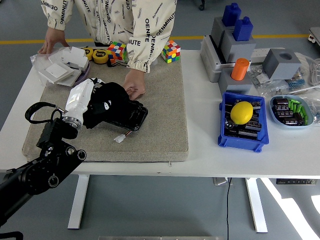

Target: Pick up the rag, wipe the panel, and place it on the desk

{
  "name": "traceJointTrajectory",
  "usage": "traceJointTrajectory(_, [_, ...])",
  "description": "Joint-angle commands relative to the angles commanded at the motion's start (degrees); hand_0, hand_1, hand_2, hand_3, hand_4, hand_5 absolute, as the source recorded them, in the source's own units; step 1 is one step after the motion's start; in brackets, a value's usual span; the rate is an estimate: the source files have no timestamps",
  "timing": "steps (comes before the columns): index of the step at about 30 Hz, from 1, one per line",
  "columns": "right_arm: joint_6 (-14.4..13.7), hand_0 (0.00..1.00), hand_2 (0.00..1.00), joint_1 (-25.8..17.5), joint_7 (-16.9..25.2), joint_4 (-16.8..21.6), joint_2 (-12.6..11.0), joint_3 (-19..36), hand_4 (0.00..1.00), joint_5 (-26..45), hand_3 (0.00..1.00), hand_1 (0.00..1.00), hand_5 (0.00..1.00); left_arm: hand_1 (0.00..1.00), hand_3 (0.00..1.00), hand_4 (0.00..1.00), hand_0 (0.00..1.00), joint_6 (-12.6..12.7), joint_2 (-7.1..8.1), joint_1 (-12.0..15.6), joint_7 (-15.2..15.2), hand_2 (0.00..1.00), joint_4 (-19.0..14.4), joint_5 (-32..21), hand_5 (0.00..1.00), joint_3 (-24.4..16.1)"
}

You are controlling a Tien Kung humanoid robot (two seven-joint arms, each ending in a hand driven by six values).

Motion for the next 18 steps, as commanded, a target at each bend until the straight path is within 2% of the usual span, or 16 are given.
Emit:
traceJointTrajectory(12, [-0.1, 0.54, 0.489, 0.1, 0.0, 0.0, 0.0, 0.1, 0.882, 0.0, 0.522, 0.555, 0.346, 0.274, 0.559, 0.717, 0.21, -0.2, -1.04, -2.7, -0.4, 0.378, 11.1, 3.6, 0.002, -8.9])
traceJointTrajectory(18, [-0.1, 0.54, 0.49, 0.1, 0.0, 0.0, 0.0, 0.1, 0.883, 0.0, 0.522, 0.556, 0.347, 0.274, 0.559, 0.717, 0.21, 0.4, -0.94, -3.0, -1.3, 0.378, 14.1, 5.0, 0.002, -12.9])
